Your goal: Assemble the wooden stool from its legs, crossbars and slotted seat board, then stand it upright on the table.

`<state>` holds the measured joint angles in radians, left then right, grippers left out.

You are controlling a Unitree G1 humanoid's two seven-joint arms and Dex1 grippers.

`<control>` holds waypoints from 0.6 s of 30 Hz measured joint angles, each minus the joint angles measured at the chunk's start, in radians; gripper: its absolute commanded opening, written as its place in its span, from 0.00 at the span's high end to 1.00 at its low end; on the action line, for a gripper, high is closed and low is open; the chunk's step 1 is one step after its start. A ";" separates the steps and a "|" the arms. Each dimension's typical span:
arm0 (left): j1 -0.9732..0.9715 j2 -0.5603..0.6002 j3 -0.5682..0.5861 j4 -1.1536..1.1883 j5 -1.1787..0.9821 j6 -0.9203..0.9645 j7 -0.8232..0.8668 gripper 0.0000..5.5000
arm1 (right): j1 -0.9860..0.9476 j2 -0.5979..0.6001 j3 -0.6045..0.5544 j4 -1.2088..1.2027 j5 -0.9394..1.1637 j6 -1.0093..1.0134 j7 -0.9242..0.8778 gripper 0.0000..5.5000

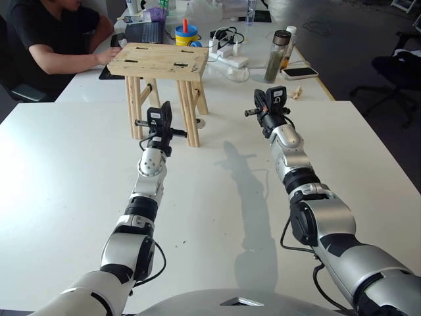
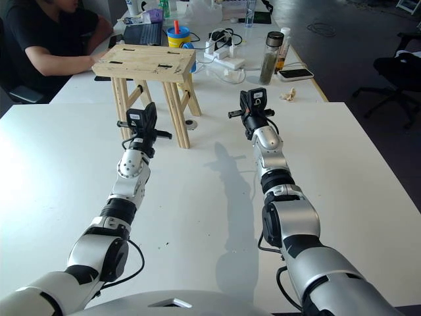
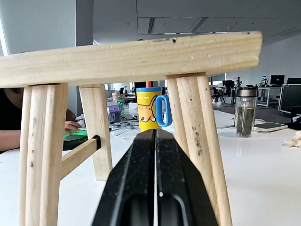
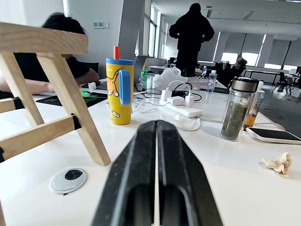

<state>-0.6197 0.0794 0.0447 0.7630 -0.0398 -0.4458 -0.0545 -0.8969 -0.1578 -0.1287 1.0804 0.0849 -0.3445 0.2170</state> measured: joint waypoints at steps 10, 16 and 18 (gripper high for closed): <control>-0.006 -0.024 -0.006 0.043 -0.001 -0.017 -0.072 1.00 | 0.046 0.042 0.052 -0.015 -0.073 0.065 -0.092 1.00; -0.063 0.001 0.031 0.077 -0.090 0.071 -0.230 1.00 | 0.094 0.089 0.090 -0.076 -0.101 0.058 -0.099 1.00; -0.083 0.023 0.046 0.077 -0.107 0.093 -0.259 1.00 | 0.124 0.106 0.112 -0.125 -0.122 0.057 -0.116 1.00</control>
<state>-0.7031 0.1020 0.0907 0.8405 -0.1472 -0.3524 -0.3138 -0.7727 -0.0522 -0.0165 0.9554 -0.0371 -0.2877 0.1008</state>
